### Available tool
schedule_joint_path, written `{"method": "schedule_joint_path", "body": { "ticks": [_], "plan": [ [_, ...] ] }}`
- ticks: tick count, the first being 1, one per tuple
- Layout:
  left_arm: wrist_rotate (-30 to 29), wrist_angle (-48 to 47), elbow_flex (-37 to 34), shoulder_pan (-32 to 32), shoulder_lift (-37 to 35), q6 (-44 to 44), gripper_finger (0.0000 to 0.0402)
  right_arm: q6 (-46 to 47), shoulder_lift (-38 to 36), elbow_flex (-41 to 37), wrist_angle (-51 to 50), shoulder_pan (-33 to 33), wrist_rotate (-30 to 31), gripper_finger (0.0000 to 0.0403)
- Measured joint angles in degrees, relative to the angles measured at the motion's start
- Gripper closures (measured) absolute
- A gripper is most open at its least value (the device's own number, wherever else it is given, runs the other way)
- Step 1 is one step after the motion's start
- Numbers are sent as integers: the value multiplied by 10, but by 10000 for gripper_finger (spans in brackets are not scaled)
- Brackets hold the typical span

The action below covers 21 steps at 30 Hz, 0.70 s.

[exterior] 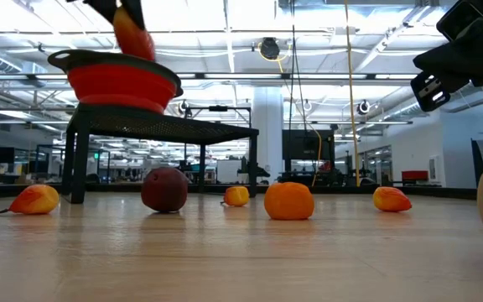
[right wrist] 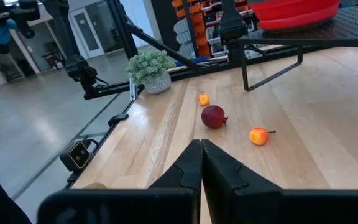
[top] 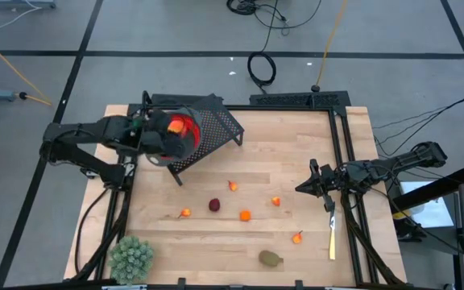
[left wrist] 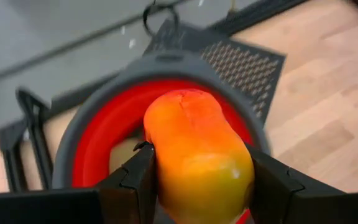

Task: Pick & Place Fruit
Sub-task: Put the mango into the red strainer bowl on the shelf

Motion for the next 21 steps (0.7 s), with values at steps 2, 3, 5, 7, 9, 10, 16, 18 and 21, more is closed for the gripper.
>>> {"method": "schedule_joint_path", "body": {
  "ticks": [2, 3, 5, 7, 9, 10, 16, 18, 21],
  "plan": [
    [28, -10, 0, 19, -7, -8, 224, 0, 0, 0, 0, 0, 0, 403],
    [37, -10, 0, 30, -12, -8, 224, 0, 0, 0, 0, 0, 0, 403],
    [55, -10, 0, 50, -23, -5, 224, 0, 0, 0, 0, 0, 0, 403],
    [80, -9, 0, 73, -33, 7, 224, 0, 0, 0, 0, 0, 0, 403],
    [109, -9, 0, 97, -41, 18, 224, 0, 0, 0, 0, 0, 0, 403],
    [124, -9, 0, 108, -44, 26, 224, 0, 0, 0, 0, 0, 0, 403],
    [169, 0, 0, 156, -51, 101, 224, 0, 0, 0, 0, 0, 0, 403],
    [175, 13, 0, 165, -50, 123, 224, 0, 0, 0, 0, 0, 0, 403],
    [175, 33, 0, 170, -51, 145, 224, 0, 0, 0, 0, 0, 0, 403]
  ]
}}
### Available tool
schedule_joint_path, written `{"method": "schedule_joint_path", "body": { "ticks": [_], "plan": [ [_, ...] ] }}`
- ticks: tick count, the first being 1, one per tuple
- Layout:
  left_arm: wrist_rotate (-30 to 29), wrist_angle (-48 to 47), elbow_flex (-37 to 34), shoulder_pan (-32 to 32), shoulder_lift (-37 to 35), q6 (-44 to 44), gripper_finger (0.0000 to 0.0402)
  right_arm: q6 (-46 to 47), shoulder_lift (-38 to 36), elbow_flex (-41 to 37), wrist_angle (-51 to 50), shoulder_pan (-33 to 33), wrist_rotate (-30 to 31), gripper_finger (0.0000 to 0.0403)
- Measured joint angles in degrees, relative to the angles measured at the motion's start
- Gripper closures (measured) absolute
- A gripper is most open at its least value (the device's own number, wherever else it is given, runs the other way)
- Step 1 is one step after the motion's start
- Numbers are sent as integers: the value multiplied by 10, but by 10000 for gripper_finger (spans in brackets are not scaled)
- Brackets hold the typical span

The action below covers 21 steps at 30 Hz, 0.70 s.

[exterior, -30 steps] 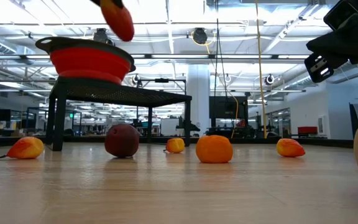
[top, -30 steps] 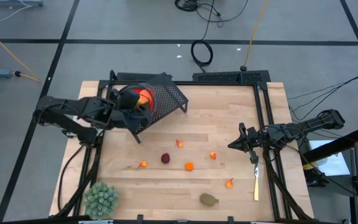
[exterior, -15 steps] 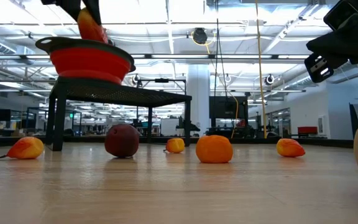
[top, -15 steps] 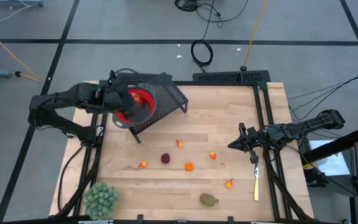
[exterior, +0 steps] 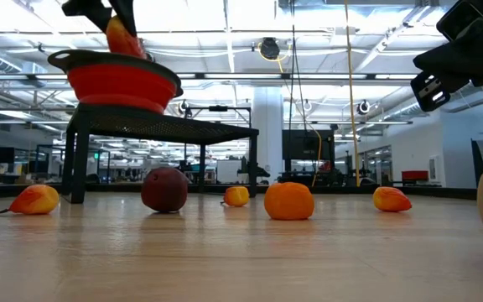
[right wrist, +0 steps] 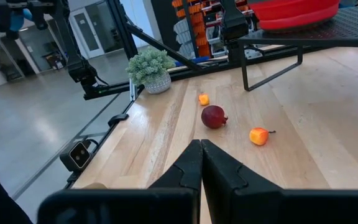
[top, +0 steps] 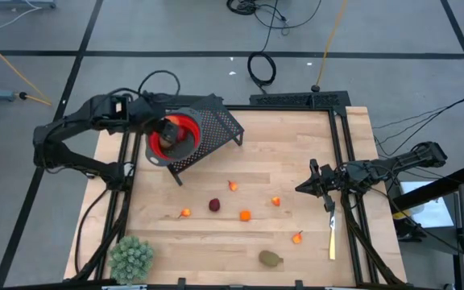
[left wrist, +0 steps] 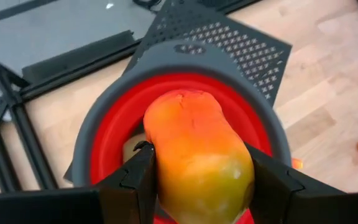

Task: Pick & Place Fruit
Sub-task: Put the mango into the red strainer bowl on the shelf

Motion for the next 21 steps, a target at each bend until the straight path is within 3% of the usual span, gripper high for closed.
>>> {"method": "schedule_joint_path", "body": {
  "ticks": [11, 21],
  "plan": [
    [16, 7, 0, -1, 3, -6, 224, 0, 0, 0, 0, 0, 0, 403],
    [-57, 38, -1, -35, 18, -16, 225, 0, 0, 0, 0, 0, 0, 403]
  ]
}}
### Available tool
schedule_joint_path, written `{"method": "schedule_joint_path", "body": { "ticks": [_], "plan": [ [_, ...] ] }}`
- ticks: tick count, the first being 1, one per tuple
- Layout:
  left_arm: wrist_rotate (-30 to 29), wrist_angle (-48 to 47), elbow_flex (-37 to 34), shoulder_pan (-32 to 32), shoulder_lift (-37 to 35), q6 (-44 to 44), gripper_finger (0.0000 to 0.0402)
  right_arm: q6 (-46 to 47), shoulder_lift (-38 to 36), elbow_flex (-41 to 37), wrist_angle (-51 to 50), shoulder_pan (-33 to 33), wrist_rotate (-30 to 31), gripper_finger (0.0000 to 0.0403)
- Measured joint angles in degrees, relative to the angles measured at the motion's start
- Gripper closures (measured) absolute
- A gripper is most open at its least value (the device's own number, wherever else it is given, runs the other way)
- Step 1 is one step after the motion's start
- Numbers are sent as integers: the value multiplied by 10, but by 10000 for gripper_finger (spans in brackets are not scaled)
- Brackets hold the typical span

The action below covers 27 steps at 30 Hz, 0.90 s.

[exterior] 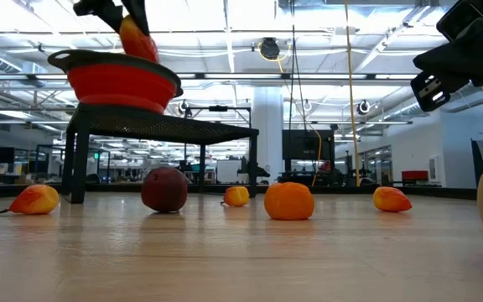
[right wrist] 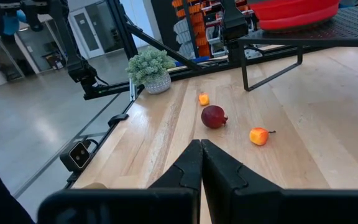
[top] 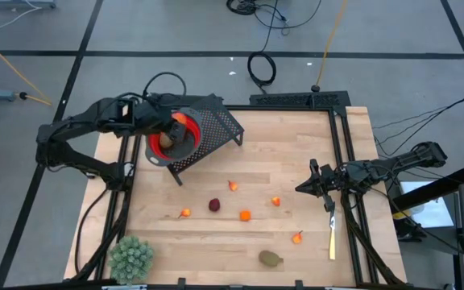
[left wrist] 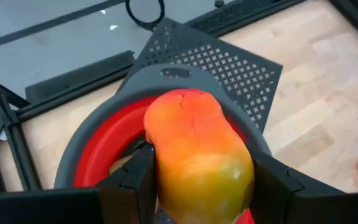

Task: Pick & Place Fruit
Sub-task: Put the mango into the red strainer bowl on the shelf

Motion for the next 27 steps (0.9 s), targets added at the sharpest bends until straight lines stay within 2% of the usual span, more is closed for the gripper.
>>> {"method": "schedule_joint_path", "body": {
  "ticks": [15, 27],
  "plan": [
    [-117, 52, -113, -87, 0, -79, 225, 12, 0, 0, 0, 0, 0, 403],
    [-216, 104, -179, -158, 0, -97, 225, 15, 0, 0, 0, 0, 0, 403]
  ]
}}
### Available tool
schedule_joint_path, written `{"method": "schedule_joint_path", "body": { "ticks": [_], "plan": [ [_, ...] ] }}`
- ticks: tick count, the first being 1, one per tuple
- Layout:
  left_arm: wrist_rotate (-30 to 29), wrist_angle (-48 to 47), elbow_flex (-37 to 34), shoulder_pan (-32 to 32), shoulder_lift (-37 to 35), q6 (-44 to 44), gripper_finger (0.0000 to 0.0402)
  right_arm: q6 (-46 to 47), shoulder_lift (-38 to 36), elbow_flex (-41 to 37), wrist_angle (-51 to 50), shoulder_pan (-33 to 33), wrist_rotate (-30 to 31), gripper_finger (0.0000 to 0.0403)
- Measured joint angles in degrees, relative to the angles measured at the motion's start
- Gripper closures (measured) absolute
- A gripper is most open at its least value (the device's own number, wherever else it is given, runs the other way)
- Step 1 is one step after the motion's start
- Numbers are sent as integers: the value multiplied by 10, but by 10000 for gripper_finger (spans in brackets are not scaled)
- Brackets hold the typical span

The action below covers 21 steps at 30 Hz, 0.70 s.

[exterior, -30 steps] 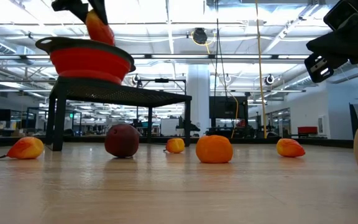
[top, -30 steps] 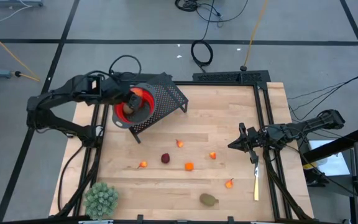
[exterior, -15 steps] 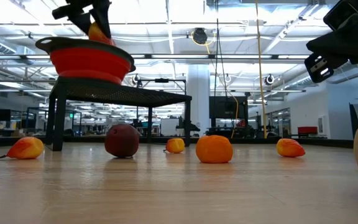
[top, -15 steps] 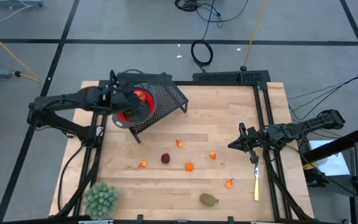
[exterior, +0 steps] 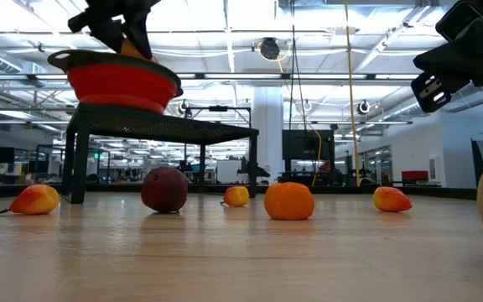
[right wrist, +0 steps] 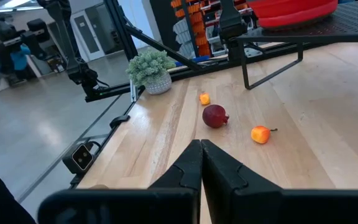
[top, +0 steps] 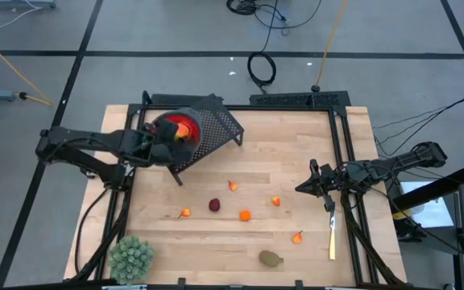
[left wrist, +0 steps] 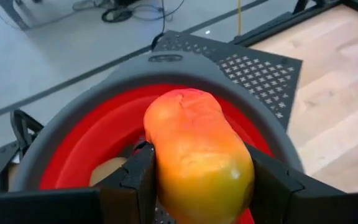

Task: Pick & Place Fruit
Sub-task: Put the mango into the red strainer bowl on the shelf

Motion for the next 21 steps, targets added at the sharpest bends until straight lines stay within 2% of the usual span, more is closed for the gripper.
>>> {"method": "schedule_joint_path", "body": {
  "ticks": [7, 21],
  "plan": [
    [-43, -6, -5, -31, 0, 7, 225, 0, 0, 0, 0, 0, 0, 403],
    [-118, -24, -5, -81, 49, -12, 225, 0, 0, 0, 0, 0, 0, 403]
  ]
}}
